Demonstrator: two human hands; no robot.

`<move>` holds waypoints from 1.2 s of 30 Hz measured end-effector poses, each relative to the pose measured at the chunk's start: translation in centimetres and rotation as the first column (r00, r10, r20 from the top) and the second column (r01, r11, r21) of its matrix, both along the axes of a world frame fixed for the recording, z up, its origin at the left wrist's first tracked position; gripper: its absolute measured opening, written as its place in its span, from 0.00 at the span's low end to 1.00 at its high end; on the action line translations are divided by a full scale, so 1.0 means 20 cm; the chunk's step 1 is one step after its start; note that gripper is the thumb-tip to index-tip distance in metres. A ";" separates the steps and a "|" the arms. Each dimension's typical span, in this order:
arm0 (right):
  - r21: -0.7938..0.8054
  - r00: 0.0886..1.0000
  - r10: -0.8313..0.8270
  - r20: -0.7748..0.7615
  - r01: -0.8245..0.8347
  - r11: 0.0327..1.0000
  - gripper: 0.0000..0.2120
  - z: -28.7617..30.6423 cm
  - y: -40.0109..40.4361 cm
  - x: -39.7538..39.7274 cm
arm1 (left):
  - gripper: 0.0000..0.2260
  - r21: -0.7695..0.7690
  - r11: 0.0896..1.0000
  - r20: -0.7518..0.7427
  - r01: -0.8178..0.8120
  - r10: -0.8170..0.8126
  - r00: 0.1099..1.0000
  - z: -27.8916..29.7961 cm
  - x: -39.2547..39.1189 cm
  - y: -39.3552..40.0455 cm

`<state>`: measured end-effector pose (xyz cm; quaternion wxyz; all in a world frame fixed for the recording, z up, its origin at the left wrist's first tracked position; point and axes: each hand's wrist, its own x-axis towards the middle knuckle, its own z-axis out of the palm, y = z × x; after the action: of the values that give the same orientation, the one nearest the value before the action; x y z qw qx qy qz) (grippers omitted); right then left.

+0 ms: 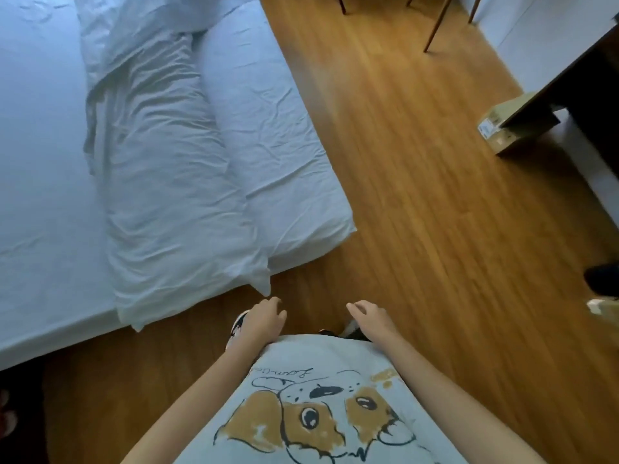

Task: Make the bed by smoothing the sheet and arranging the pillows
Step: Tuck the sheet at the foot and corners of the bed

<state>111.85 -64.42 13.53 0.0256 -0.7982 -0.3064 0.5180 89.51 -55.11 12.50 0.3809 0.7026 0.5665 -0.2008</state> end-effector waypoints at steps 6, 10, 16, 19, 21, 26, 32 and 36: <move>0.080 0.993 -0.063 0.097 0.055 0.995 0.22 0.10 -0.07 0.79 | 0.18 0.068 0.993 0.057 0.099 -0.103 0.993 0.08 0.77 0.08; -0.011 0.993 -0.033 0.116 0.035 0.999 0.22 0.15 -0.10 1.14 | 0.18 0.003 0.968 0.055 0.249 -0.249 0.967 0.12 1.16 0.11; -0.073 0.994 -0.047 0.099 0.055 0.996 0.22 0.12 0.12 1.58 | 0.17 -0.040 0.956 0.098 0.290 -0.286 0.953 0.05 1.65 0.39; -0.089 0.993 -0.050 0.108 0.059 0.994 0.21 0.08 0.36 1.77 | 0.15 -0.055 0.963 0.110 0.262 -0.255 0.961 -0.04 1.88 0.64; -0.103 0.993 -0.042 0.108 0.054 0.993 0.21 0.07 0.54 1.89 | 0.15 -0.068 0.968 0.115 0.240 -0.232 0.966 -0.08 2.04 0.83; -0.120 0.992 -0.009 0.123 0.024 0.993 0.22 0.11 1.04 2.22 | 0.18 -0.061 0.959 0.100 0.278 -0.271 0.957 -0.07 2.42 1.30; -0.066 0.994 -0.027 0.102 0.034 0.997 0.21 0.16 1.63 2.58 | 0.17 -0.003 0.951 0.101 0.308 -0.306 0.947 -0.01 2.72 1.76; -0.060 0.998 0.031 0.057 -0.028 0.998 0.21 0.12 2.05 2.82 | 0.17 0.035 0.921 0.030 0.388 -0.389 0.921 -0.02 2.91 2.08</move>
<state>168.27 -23.48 15.93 -0.0148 -0.8085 -0.3033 0.5040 147.62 -13.58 12.05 0.3339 0.8099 0.4115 -0.2515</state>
